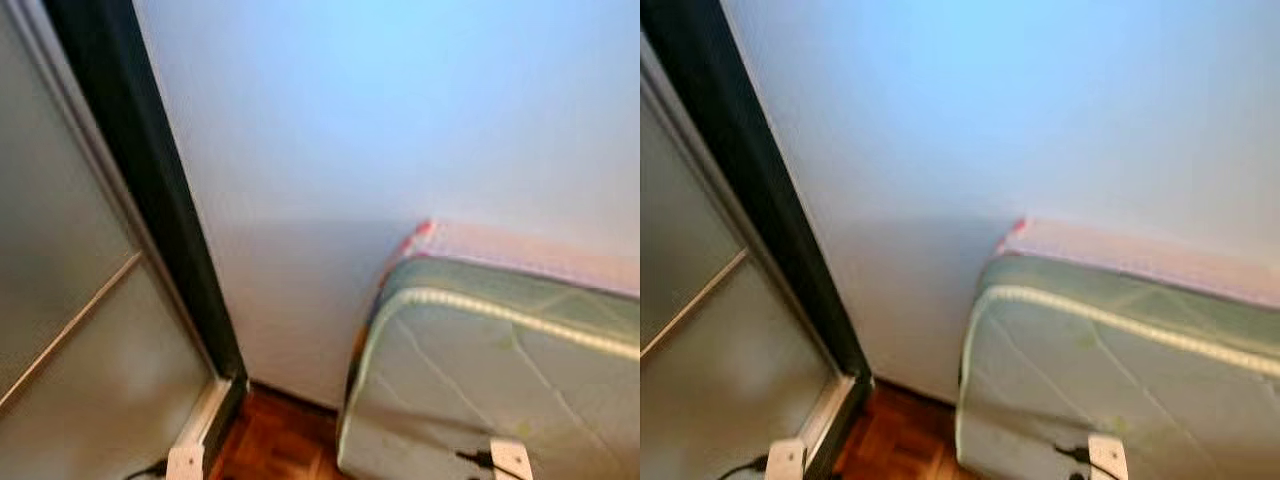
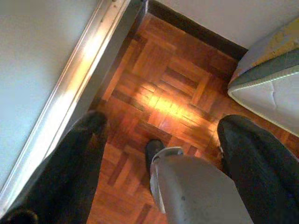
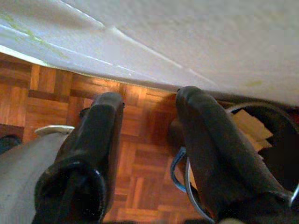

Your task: Clean up the room

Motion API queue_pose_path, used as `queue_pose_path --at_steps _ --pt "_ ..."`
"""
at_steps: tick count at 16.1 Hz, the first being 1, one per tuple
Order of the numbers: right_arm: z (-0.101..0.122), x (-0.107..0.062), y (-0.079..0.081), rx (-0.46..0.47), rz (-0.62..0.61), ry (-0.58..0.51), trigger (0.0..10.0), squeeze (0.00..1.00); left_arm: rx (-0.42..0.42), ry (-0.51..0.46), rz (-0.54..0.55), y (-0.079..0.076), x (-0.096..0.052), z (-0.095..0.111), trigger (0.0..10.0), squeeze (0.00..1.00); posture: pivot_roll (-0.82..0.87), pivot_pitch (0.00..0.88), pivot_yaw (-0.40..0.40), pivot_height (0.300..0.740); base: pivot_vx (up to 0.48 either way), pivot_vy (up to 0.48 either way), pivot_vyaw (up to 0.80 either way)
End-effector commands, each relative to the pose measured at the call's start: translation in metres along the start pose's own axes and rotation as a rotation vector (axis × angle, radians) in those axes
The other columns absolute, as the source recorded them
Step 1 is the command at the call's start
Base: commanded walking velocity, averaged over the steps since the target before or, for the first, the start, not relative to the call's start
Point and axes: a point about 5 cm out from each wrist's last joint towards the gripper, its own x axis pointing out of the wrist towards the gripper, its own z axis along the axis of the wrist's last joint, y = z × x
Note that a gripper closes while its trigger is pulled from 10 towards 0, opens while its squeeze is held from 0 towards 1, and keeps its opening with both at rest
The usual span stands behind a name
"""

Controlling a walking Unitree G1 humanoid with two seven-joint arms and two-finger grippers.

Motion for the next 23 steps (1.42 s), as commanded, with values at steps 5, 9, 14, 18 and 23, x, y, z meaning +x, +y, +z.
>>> queue_pose_path --at_steps 5,9,14,18,23 --pt "0.0278 0.0012 -0.0144 0.073 0.095 -0.052 10.0 0.0 0.095 0.031 0.052 0.0181 0.0103 0.0371 10.0 0.0 0.0 0.0 0.01 0.74 0.0 0.0 -0.78" --pt "0.0282 0.0013 -0.0142 0.076 0.093 -0.051 10.0 0.0 0.098 0.03 0.052 0.0189 0.0103 0.0375 10.0 0.0 0.0 0.0 0.012 0.74 0.0 0.0 -0.79" --pt "0.0287 0.0015 -0.0136 0.077 0.094 -0.049 10.0 0.0 0.1 0.029 0.052 0.0196 0.0103 0.0382 10.0 0.0 0.0 0.0 0.013 0.74 0.0 0.0 -0.78" --pt "0.029 0.0015 -0.0138 0.073 0.095 -0.049 10.0 0.0 0.098 0.026 0.05 0.0195 0.0103 0.0383 10.0 0.0 0.0 0.0 0.009 0.74 0.0 0.0 -0.78" --pt "0.0288 0.0015 -0.0138 0.066 0.097 -0.046 10.0 0.0 0.098 0.028 0.052 0.0201 0.0101 0.0378 10.0 0.0 0.0 0.0 0.009 0.74 0.0 0.0 -0.78"
